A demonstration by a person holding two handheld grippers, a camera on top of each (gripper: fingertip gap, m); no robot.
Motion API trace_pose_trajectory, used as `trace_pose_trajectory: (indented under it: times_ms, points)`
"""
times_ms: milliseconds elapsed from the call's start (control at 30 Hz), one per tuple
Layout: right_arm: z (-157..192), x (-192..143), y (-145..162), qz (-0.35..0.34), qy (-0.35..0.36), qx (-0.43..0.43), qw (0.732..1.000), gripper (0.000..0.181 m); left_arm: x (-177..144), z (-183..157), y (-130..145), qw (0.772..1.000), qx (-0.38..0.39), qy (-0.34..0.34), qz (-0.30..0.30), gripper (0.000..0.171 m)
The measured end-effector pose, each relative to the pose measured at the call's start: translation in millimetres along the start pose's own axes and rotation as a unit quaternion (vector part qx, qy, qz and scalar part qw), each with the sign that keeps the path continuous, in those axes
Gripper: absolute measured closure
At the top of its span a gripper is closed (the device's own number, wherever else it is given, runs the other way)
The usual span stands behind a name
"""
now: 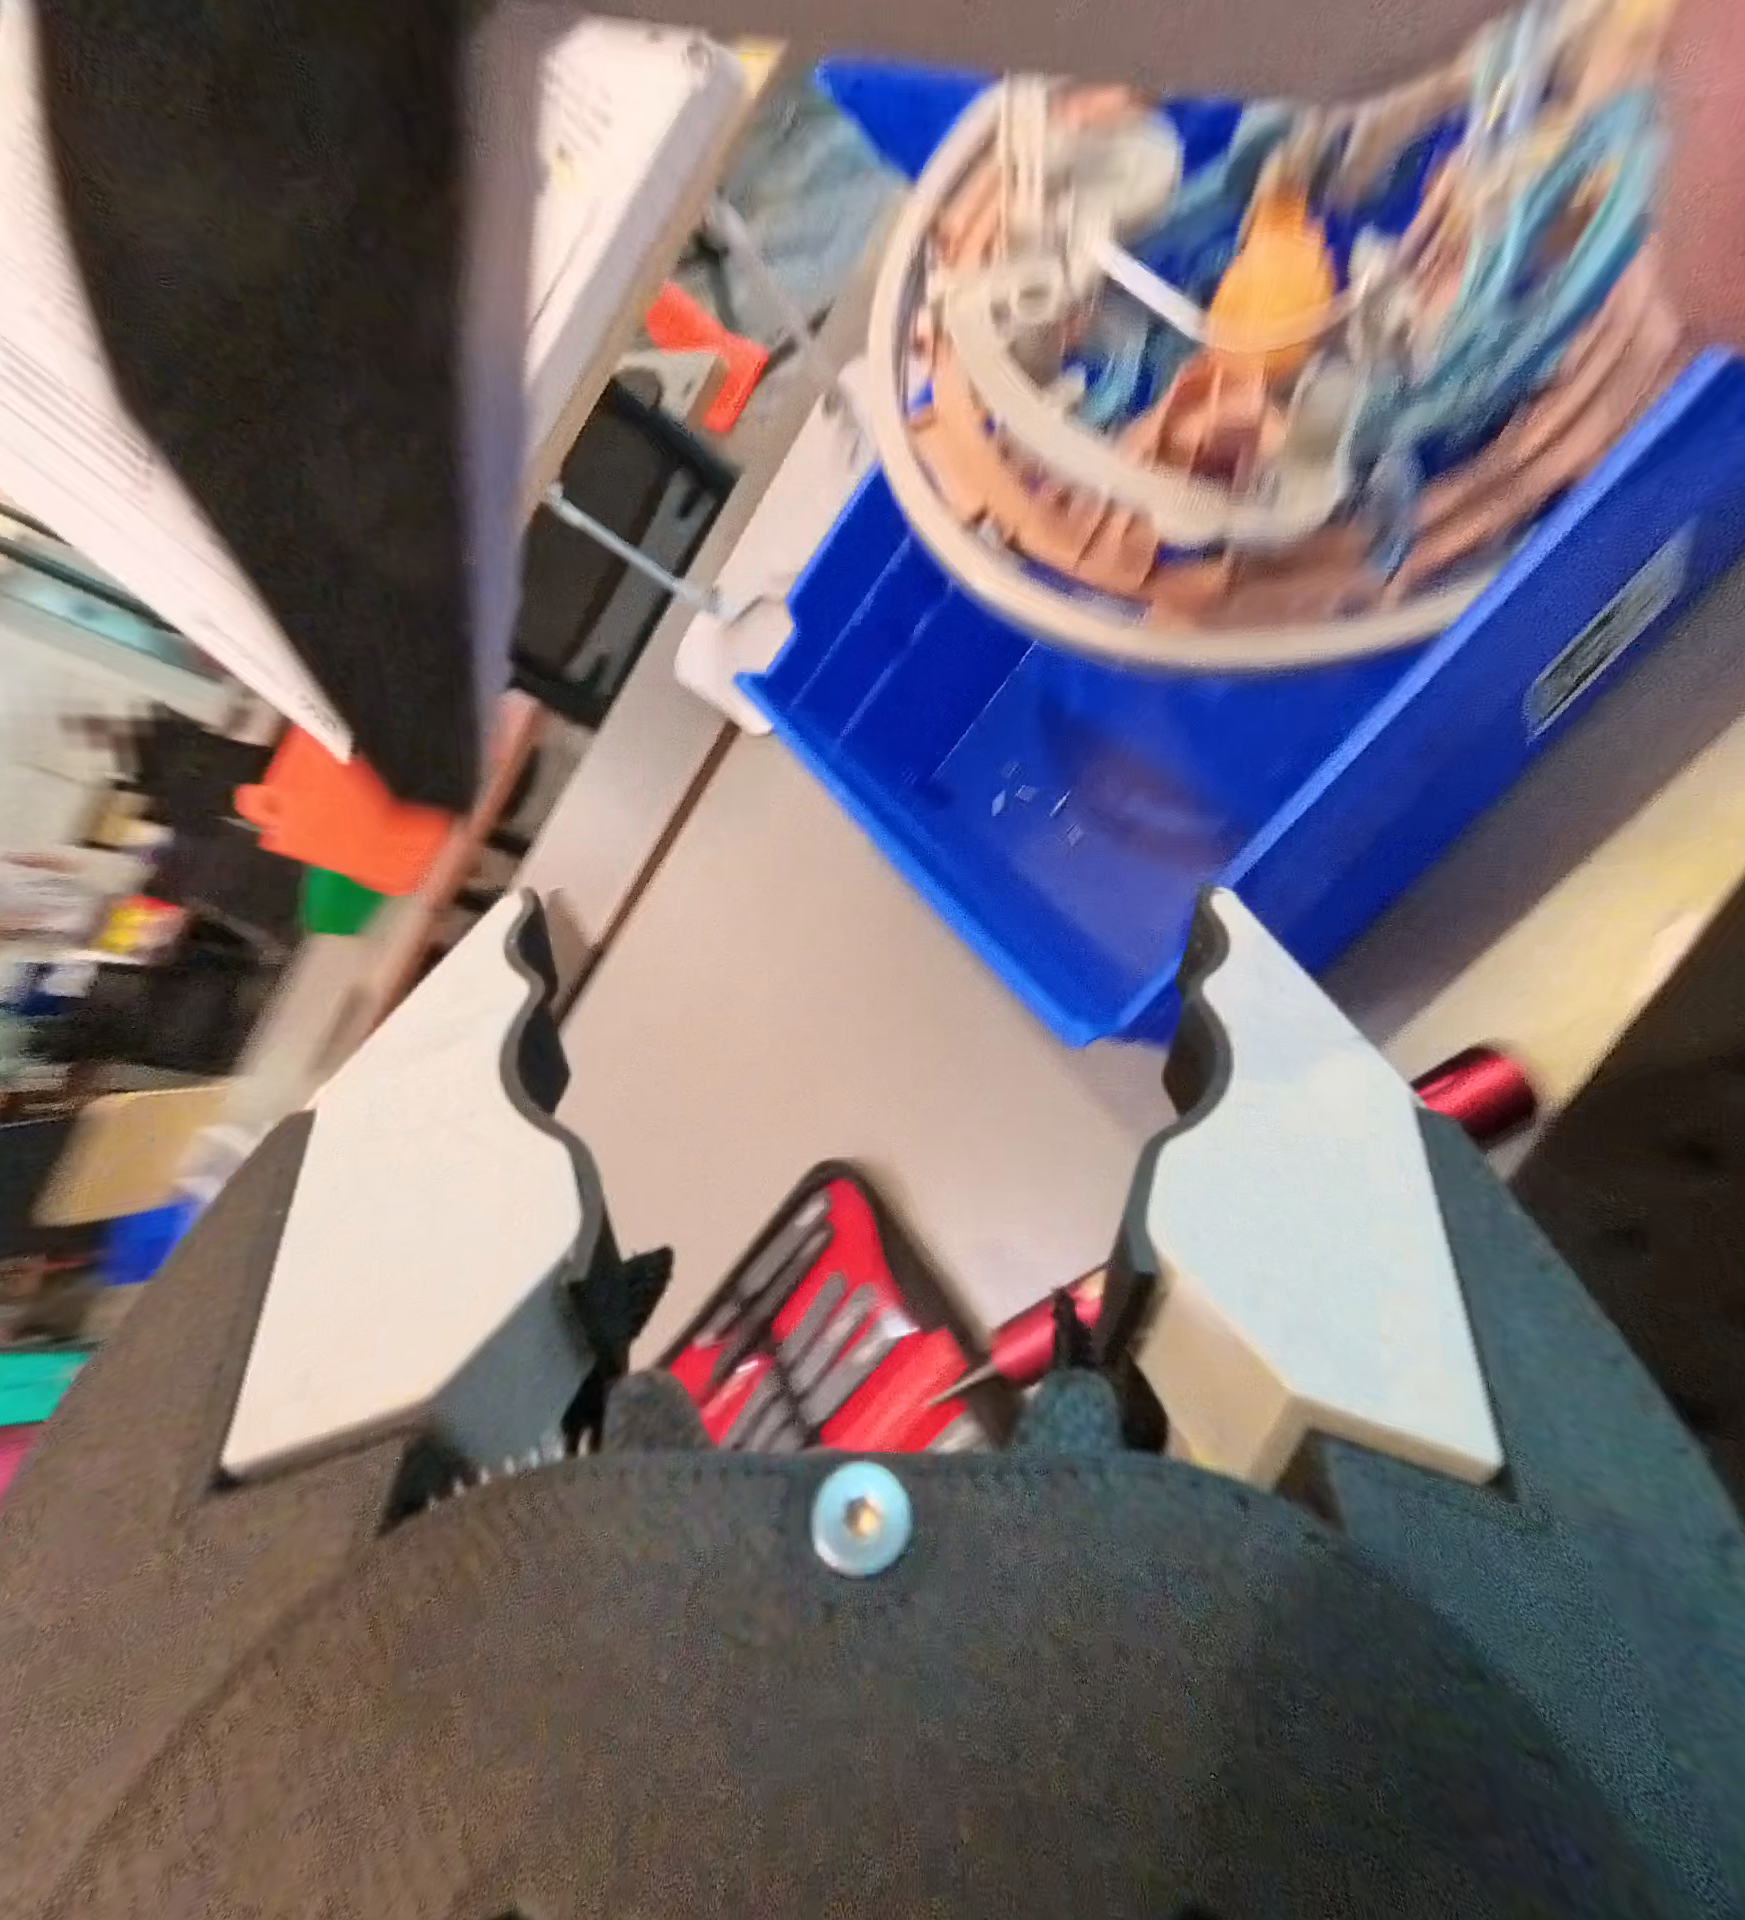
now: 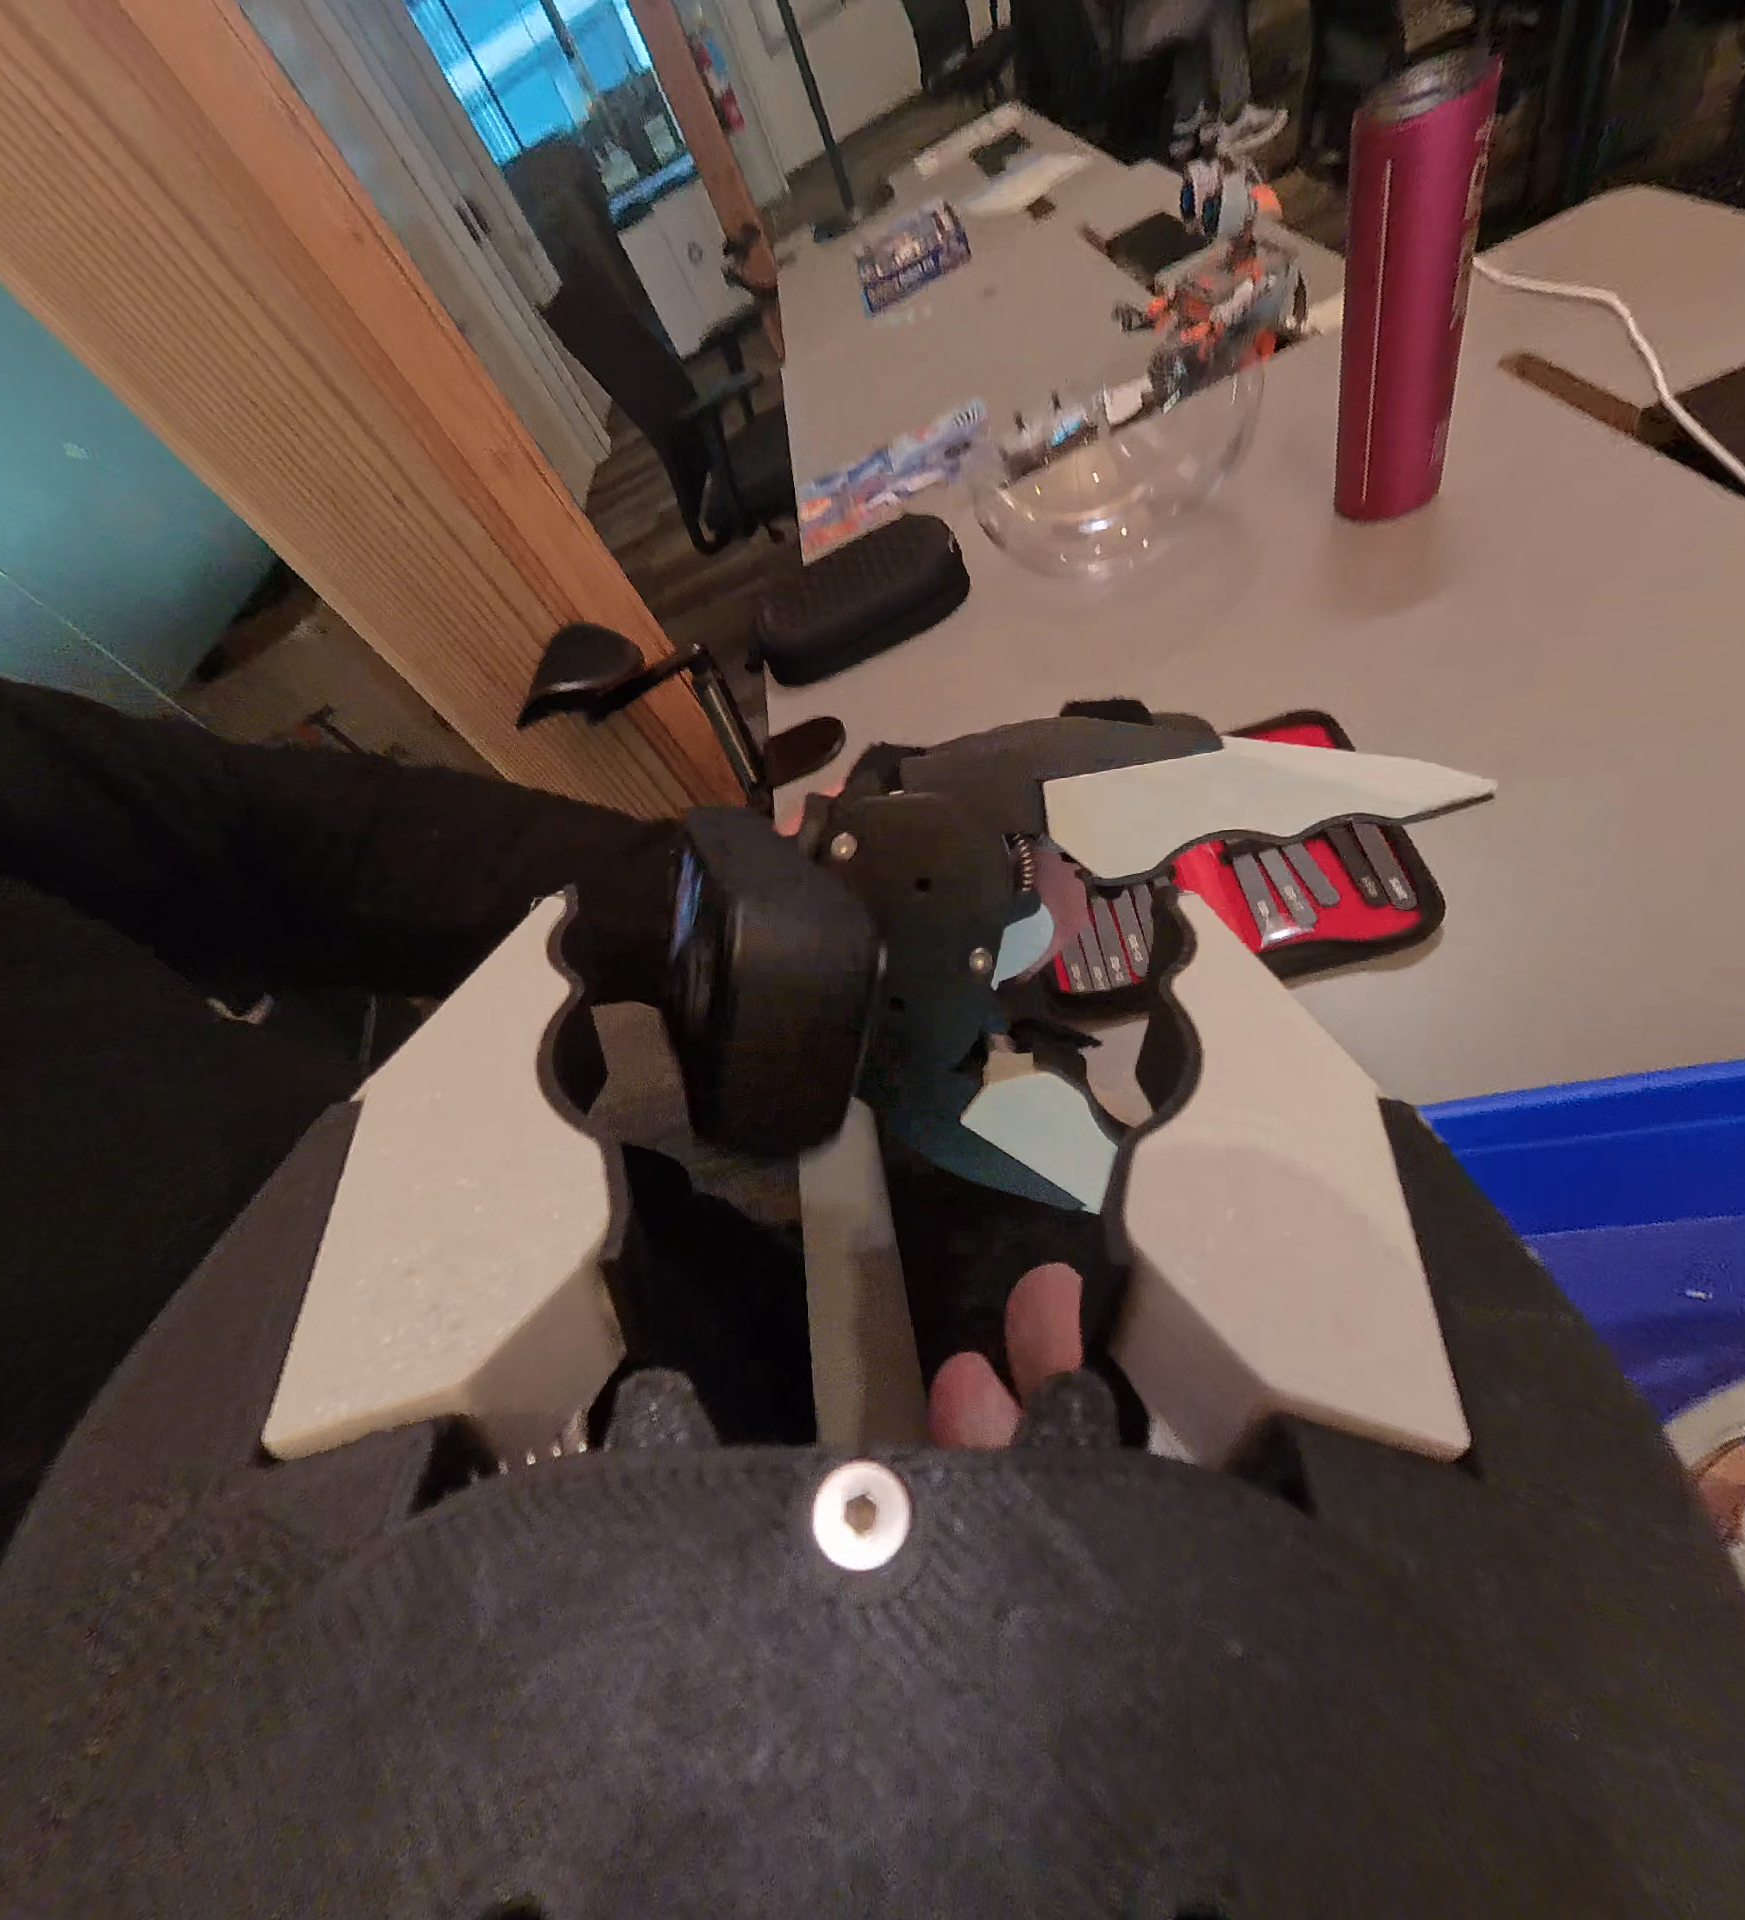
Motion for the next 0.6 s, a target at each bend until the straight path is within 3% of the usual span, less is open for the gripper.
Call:
trace_pose_trajectory:
  times_ms: [67, 100, 233, 267, 300, 367, 433, 500, 533, 600]
  points:
    - [11, -12, -8, -0.026, -0.024, -0.006, 0.999, 0.082, -4, 7, -2, 0.996, -0.086, 0.023, -0.014, 0.059]
    - [16, -17, -12, -0.042, -0.034, -0.012, 0.998, 0.084, -7, 10, -3, 0.990, -0.132, 0.045, -0.029, 0.069]
    - [19, -40, -11, -0.058, -0.029, -0.017, 0.998, 0.095, -23, 26, -22, 0.922, -0.331, 0.166, -0.113, 0.137]
    - [19, -45, -8, -0.064, -0.032, -0.012, 0.997, 0.101, -26, 28, -27, 0.899, -0.364, 0.205, -0.127, 0.165]
    - [20, -50, -7, -0.074, -0.032, -0.009, 0.997, 0.104, -25, 33, -31, 0.883, -0.396, 0.215, -0.132, 0.171]
    - [24, -60, -5, -0.094, -0.029, -0.007, 0.995, 0.107, -20, 38, -37, 0.857, -0.442, 0.231, -0.126, 0.171]
    - [28, -67, -3, -0.102, -0.026, -0.008, 0.994, 0.107, -13, 38, -43, 0.818, -0.496, 0.268, -0.111, 0.141]
    - [33, -73, 1, -0.104, -0.020, -0.012, 0.994, 0.106, -5, 34, -46, 0.797, -0.522, 0.289, -0.095, 0.119]
    - [35, -75, 2, -0.107, -0.020, -0.014, 0.994, 0.106, -2, 32, -48, 0.785, -0.533, 0.303, -0.088, 0.099]
    - [39, -81, 7, -0.106, -0.011, -0.016, 0.994, 0.105, 3, 28, -54, 0.760, -0.558, 0.324, -0.078, 0.086]
Point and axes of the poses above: each gripper's, where its closed fingertips meet, x out along the fingers, y out of its underside, z = x × y across the jaws, the point moved 7 cm from there along -x, back along the fingers, and after that the axes turned 12 degrees about -y, right-handed, at the moved point
